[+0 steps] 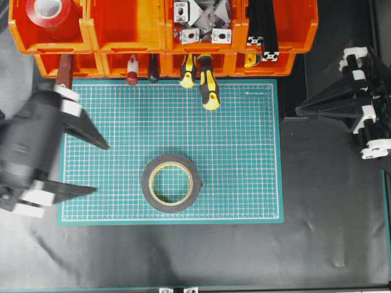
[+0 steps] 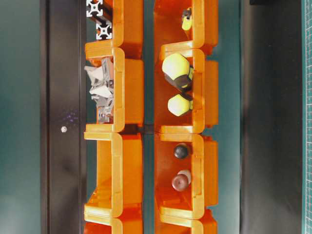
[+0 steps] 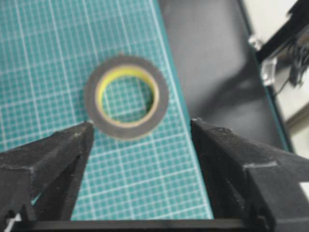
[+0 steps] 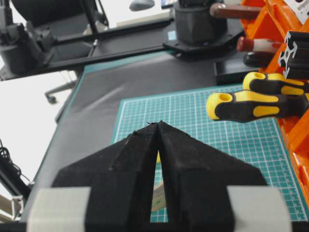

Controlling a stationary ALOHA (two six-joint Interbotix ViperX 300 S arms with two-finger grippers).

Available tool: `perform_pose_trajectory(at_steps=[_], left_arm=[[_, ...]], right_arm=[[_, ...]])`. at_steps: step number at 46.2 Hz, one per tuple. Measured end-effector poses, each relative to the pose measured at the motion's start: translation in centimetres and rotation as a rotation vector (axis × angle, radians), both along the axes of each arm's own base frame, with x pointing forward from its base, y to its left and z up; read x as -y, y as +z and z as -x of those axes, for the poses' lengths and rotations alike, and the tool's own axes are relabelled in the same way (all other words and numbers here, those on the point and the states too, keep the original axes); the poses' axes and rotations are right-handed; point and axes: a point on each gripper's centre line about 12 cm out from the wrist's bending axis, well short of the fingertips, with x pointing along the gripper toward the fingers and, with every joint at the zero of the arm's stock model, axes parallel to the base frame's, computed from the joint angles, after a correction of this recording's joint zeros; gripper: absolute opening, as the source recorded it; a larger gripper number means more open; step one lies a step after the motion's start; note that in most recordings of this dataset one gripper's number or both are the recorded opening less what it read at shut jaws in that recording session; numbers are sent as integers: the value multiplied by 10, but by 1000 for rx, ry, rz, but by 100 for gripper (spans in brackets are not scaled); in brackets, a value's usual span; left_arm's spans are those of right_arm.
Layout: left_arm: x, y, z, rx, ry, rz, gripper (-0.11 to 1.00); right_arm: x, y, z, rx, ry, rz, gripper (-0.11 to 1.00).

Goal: Pick foam from container rack with left arm.

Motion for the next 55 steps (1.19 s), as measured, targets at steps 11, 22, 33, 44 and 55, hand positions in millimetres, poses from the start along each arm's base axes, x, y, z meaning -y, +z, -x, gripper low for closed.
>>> perform_pose_trajectory(at_steps=[11, 22, 33, 44, 55], left_arm=[[-13, 16, 51, 283, -20, 86, 77], [-22, 13, 85, 437, -28, 132, 77], [-26, 8, 98, 499, -32, 149, 77], [-26, 6, 98, 497, -35, 144, 77], [-28, 5, 98, 496, -28, 137, 77]], right_arm=[[0, 2, 1, 9, 0, -2, 0], [0, 2, 2, 11, 0, -3, 0], [0, 2, 2, 11, 0, -3, 0], [0, 2, 2, 11, -2, -3, 0], [0, 2, 2, 11, 0, -3, 0]])
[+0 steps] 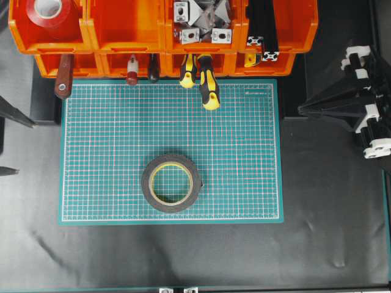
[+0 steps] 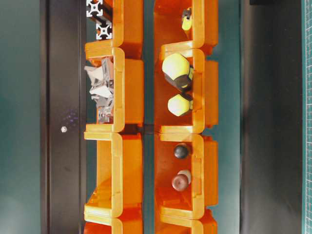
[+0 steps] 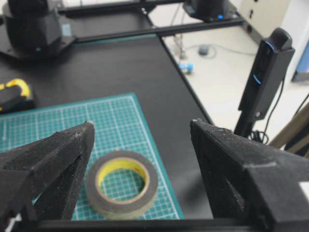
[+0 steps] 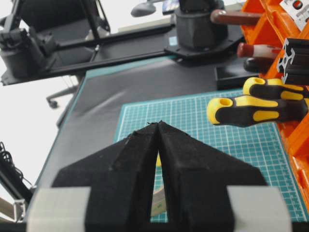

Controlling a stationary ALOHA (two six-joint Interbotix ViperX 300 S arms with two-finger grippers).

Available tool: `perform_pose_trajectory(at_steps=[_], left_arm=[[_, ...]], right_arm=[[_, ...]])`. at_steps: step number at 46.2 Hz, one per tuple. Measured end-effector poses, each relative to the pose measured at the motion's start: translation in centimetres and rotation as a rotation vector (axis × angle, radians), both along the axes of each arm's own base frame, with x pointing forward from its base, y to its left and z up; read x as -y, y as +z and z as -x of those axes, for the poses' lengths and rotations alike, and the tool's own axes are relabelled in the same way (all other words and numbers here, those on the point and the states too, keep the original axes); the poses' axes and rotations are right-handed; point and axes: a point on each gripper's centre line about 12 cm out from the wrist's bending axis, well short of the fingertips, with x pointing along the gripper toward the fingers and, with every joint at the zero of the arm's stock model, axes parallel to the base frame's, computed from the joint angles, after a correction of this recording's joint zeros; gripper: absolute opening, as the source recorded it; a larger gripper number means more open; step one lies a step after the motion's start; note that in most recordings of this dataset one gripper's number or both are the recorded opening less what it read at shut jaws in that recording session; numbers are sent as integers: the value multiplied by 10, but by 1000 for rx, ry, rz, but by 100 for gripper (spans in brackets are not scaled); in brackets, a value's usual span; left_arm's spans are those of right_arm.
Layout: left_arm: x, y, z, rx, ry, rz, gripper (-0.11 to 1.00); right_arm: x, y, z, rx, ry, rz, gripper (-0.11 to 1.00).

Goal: Pick foam from container rack with left arm.

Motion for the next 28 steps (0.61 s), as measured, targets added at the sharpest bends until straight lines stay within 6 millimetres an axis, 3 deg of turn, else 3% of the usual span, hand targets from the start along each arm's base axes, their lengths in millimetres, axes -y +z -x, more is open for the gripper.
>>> perform_pose_trajectory(at_steps=[28], left_arm=[[-5, -5, -5, -18, 30, 1, 77]], right_arm=[[0, 0, 0, -2, -1, 0, 0]])
